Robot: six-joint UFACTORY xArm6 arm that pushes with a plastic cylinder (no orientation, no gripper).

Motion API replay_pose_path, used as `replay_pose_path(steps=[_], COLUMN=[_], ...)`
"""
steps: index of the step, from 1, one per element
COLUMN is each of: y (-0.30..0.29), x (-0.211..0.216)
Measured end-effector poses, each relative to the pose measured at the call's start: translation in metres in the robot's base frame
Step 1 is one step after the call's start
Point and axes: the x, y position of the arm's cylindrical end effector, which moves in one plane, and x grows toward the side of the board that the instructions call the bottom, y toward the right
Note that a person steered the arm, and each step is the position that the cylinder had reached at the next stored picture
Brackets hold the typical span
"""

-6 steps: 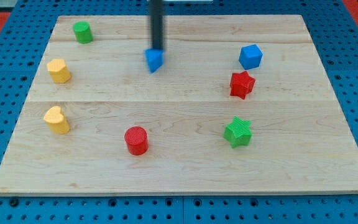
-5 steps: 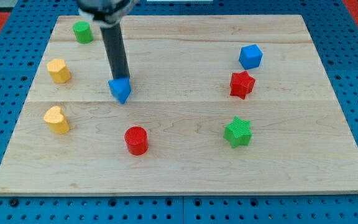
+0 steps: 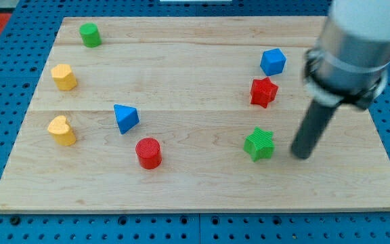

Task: Push the green star towards the center of the board

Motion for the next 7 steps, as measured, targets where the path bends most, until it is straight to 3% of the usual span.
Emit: replay_pose_path(steps=[1,2,3,4,5,6,7], y=[-0.119,-0.113,-0.041,0.015,-0.059,-0.162,-0.169], x=[-0.021,-0.034,0.026,-0.006,-0.040,-0.043,-0.045])
